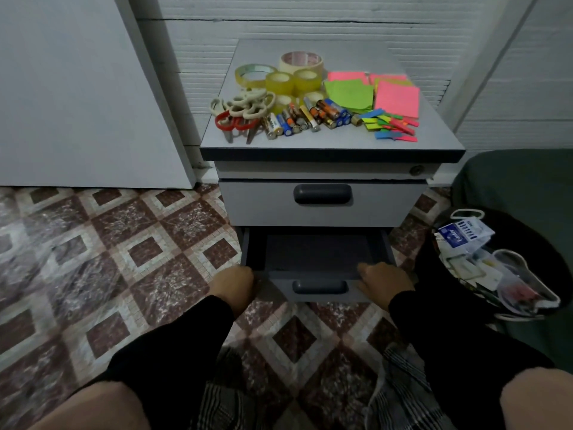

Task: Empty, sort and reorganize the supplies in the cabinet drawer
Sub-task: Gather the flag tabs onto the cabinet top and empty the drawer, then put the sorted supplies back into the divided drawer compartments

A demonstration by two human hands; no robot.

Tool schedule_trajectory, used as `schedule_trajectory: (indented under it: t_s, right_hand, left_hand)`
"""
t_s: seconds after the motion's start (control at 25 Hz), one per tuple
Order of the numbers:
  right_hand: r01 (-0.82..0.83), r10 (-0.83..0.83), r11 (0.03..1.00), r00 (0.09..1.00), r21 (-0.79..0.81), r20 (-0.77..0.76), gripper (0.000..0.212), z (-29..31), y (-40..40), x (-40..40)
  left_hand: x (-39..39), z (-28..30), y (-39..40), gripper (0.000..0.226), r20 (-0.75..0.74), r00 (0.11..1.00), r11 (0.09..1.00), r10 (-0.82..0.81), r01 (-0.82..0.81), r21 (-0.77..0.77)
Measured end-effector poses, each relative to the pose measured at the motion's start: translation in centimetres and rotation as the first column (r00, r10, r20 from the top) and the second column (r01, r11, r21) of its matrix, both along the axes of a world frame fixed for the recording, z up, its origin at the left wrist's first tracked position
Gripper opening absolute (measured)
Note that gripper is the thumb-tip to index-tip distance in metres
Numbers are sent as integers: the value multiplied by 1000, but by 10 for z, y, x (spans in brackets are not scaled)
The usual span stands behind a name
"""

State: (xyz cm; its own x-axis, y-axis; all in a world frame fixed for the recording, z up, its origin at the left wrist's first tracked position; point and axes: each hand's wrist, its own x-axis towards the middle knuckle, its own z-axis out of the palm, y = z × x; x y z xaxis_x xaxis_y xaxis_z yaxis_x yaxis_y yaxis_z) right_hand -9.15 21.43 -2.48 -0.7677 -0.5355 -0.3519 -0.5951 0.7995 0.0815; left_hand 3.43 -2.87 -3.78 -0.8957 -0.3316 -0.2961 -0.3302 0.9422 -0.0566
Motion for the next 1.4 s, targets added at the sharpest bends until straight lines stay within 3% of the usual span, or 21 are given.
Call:
schedule_trajectory:
  t_s: [0.2, 0.36, 0.48, 0.52, 0.56, 0.6, 0.64, 0.68, 0.76, 1.0, 1.4]
  right_hand:
    - [107, -103, 993, 992, -52, 74, 45, -6, -10, -37]
    - [174, -169, 984, 982, -46, 87, 58, -7, -17, -58]
    - [272, -236, 955, 939, -118, 252, 63, -4, -29, -59]
    - [401, -288, 876, 881, -269, 375, 56, -1, -35, -58]
    - [600, -316, 674, 761, -430, 567, 43, 6, -43, -54]
    - [776, -226, 382, 605, -502, 763, 30, 14, -52, -51]
    - [885, -53, 121, 459, -450, 887, 22, 26, -61, -47]
    - [935, 120, -41, 354, -352, 927, 15, 38, -68, -45]
    - [960, 283, -167, 265, -224, 922, 8, 57, -78, -45]
    - [965, 318, -197, 230, -173, 920, 27, 68, -83, -41]
    - [982, 351, -137, 171, -130, 921, 43, 65, -66, -25]
  left_hand:
    - [-27, -6, -17, 36, -117, 977, 952, 176, -139, 274]
    - [-36, -11, -29, 60, -33, 994, 948, 105, -90, 305]
    - [-43, -12, -36, 65, 30, 998, 946, 53, -59, 318]
    - [-45, -13, -36, 65, 34, 999, 945, 41, -50, 324]
    - [-47, -14, -36, 65, 27, 999, 944, 37, -44, 327]
    - [-48, -16, -35, 66, 16, 999, 944, 39, -42, 327]
    - [-48, -18, -34, 67, 10, 999, 943, 42, -43, 329]
    - [-48, -21, -33, 69, 15, 999, 942, 43, -46, 332]
    - [-47, -29, -33, 73, 47, 998, 946, 37, -50, 321]
    - [-51, -35, -31, 77, 166, 985, 962, 42, -85, 260]
    - [-74, -32, -26, 73, 307, 952, 976, 17, -83, 203]
